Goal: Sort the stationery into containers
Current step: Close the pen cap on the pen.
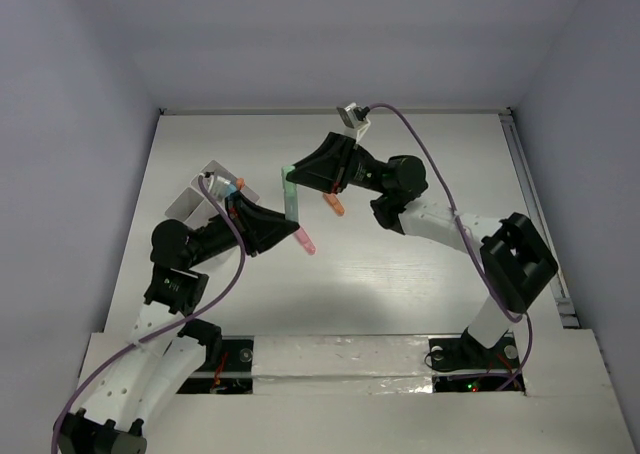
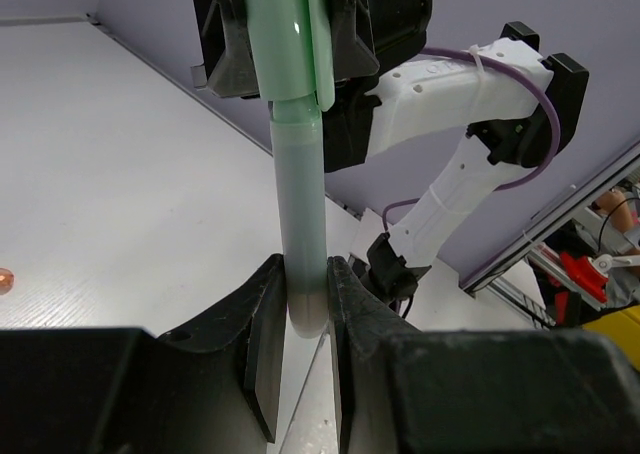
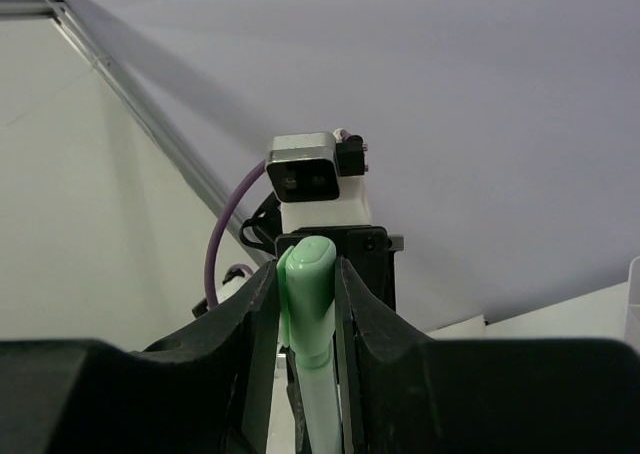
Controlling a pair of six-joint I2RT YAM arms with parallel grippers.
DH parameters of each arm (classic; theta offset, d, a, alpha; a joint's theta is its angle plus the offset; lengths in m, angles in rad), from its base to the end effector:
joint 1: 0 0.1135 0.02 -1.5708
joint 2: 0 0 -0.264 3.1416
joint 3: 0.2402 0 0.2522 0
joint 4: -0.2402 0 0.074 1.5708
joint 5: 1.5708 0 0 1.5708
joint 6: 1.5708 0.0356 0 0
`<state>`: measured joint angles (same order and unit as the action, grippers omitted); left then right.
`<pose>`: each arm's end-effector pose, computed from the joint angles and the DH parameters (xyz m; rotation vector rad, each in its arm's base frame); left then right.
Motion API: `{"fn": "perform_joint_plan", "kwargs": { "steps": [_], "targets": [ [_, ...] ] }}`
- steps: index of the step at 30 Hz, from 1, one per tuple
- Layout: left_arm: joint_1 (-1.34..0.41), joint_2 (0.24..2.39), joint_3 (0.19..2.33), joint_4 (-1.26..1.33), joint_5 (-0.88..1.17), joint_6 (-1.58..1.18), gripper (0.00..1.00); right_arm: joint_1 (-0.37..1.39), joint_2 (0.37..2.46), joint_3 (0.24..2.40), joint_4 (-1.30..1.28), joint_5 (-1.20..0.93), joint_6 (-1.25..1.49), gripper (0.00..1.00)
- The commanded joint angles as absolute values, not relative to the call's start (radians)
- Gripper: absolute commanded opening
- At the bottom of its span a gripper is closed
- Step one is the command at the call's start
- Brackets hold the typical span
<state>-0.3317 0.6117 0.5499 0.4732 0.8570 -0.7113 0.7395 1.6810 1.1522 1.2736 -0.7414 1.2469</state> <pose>0.1248 -0.0714 0.3488 0.5865 1.3154 -1.3666 0.2531 0.2634 0.3721 -0.5904 1.1569 2.0639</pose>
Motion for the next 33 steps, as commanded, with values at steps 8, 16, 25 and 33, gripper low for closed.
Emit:
{"fn": "perform_joint_plan", "kwargs": {
  "steps": [8, 16, 25, 33],
  "targets": [
    [-0.327, 0.594, 0.653, 0.718, 0.798, -0.718, 0.00, 0.781, 1.727, 1.189, 1.437, -0.818, 1.316, 0.00],
    [-0.327, 0.584, 0.739, 0.638, 0.769, -0.603, 0.00, 0.799, 1.749, 1.193, 1.474, -0.822, 1.391, 0.00],
    [-0.327, 0.600, 0.798, 0.586, 0.686, -0.557, 0.00, 0.853, 1.729, 1.175, 1.428, -0.831, 1.318, 0.00],
    [-0.327, 0.595, 0.773, 0.705, 0.632, -0.609, 0.00, 0.874, 1.674, 1.100, 1.462, -0.744, 1.229, 0.00]
  ]
}}
